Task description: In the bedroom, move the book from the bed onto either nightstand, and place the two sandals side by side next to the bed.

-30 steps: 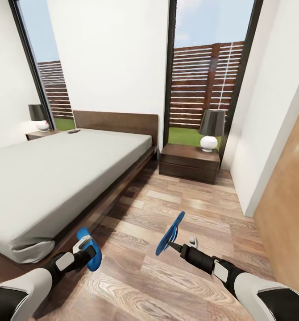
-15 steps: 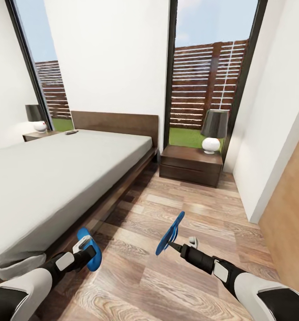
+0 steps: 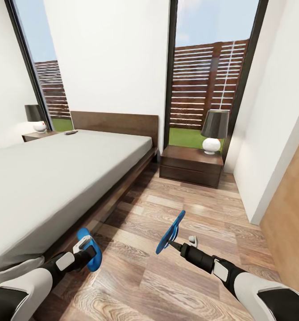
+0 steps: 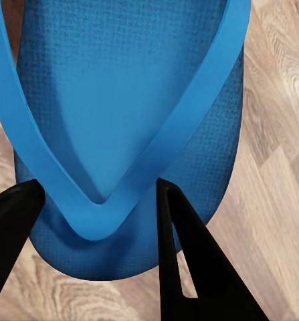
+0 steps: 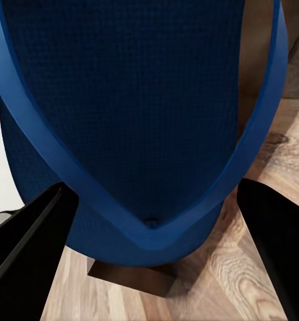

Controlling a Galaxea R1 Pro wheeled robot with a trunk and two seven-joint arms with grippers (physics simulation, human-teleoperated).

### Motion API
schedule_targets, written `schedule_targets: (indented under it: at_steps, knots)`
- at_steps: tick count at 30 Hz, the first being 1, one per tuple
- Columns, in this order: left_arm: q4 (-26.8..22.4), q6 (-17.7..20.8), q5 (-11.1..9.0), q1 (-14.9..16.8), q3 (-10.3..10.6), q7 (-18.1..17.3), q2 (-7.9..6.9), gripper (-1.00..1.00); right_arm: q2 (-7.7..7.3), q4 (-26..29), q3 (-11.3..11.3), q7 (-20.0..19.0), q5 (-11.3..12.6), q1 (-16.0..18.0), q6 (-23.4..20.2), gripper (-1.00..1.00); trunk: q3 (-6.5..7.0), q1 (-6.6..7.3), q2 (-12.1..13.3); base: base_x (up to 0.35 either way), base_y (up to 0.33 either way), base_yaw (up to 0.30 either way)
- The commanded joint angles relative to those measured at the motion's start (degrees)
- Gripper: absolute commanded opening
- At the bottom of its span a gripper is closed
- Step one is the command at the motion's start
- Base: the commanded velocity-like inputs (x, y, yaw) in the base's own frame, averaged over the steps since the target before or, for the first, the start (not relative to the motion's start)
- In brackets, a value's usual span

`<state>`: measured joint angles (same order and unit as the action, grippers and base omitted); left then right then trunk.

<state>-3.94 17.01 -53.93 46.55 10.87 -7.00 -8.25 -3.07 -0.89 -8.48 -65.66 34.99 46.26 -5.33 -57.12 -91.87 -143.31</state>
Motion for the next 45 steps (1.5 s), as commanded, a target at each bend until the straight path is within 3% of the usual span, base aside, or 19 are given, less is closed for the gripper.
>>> schedule_targets:
  at_steps: [1,7,11,16,20,26,34,45]
  knots:
    - [-0.01,0.20,-0.52,0.03,0.47,-0.13,-0.02,-1.00,0.00,-0.09,-0.41,-0.25,0.60,0.06,-0.56,-1.00,-0.05,0.01,-0.02,0.000,0.000,0.000]
    - [-0.01,0.15,-0.56,0.03,0.41,-0.08,0.17,-1.00,-0.01,-0.08,-0.46,-0.12,0.66,0.06,-0.56,-1.00,-0.05,0.01,-0.02,0.000,0.000,0.000]
    - [-0.01,0.13,-0.68,0.03,0.29,-0.04,0.39,-1.00,-0.01,-0.08,-0.62,0.05,0.70,0.06,-0.56,-1.00,-0.94,-0.09,-0.08,0.000,0.000,0.000]
    - [-0.01,0.09,-3.98,0.03,-0.45,0.15,0.58,-1.00,0.01,-0.08,-0.61,0.23,0.73,0.06,-0.56,-1.00,-2.05,-0.22,-0.14,0.000,0.000,0.000]
    - [0.08,-0.01,-5.86,0.03,-0.62,0.57,0.61,-1.00,0.04,-0.08,-0.62,3.50,1.07,0.06,-0.56,-1.00,-2.93,-0.32,-0.20,0.000,0.000,0.000]
    - [0.36,-0.38,-6.54,0.05,-0.71,3.10,0.66,-1.00,0.08,-0.06,-0.66,8.52,1.35,0.06,-0.56,-1.00,-4.26,-0.48,-0.28,0.000,0.000,0.000]
    - [0.42,-3.52,-6.99,0.03,-0.75,5.10,1.70,-1.00,0.08,0.01,-0.72,9.39,1.32,0.06,-0.52,-1.00,-6.04,-0.68,-0.38,0.000,0.000,0.000]
    - [0.52,-4.02,-7.05,0.03,-0.76,6.78,1.83,-1.00,0.46,0.01,-0.66,11.42,1.45,0.06,-0.99,-1.00,-8.47,-0.97,-0.53,0.000,0.000,0.000]
